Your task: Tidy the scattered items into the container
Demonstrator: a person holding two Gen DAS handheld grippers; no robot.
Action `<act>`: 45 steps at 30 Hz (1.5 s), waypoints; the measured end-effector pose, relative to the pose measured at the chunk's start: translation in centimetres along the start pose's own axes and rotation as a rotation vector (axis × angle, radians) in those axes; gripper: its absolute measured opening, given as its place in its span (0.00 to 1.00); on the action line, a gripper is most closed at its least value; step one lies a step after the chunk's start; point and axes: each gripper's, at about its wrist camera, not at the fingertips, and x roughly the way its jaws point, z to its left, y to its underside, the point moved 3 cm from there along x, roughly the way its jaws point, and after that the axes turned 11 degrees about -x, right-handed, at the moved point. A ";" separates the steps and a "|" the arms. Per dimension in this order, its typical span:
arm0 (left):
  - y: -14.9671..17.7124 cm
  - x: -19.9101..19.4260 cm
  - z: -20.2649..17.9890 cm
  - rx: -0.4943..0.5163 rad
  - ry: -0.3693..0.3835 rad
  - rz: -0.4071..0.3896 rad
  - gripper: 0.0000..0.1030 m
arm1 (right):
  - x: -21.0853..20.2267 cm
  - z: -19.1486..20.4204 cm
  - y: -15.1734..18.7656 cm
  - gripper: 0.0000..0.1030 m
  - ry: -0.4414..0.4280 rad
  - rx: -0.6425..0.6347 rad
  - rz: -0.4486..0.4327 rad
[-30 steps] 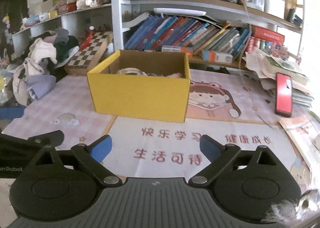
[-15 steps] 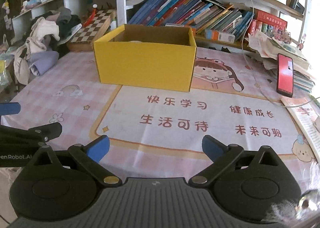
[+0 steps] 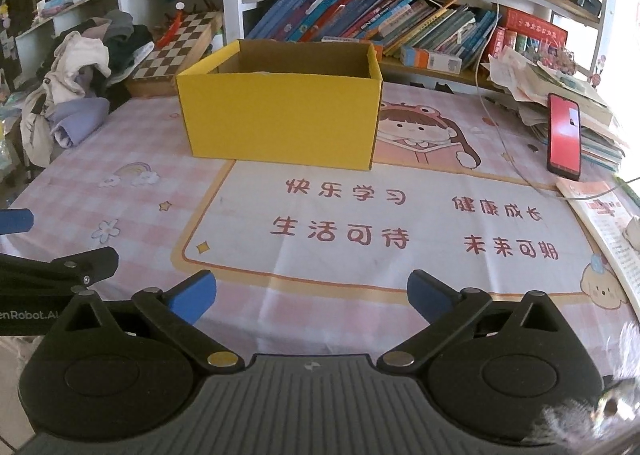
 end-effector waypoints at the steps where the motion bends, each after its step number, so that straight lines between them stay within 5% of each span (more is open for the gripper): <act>1: 0.0 0.0 0.0 0.001 -0.001 0.000 1.00 | 0.0 0.0 0.0 1.00 0.000 0.000 0.001; 45: 0.3 0.6 0.8 -0.062 0.019 0.049 1.00 | 0.5 0.2 0.3 1.00 0.007 -0.005 0.028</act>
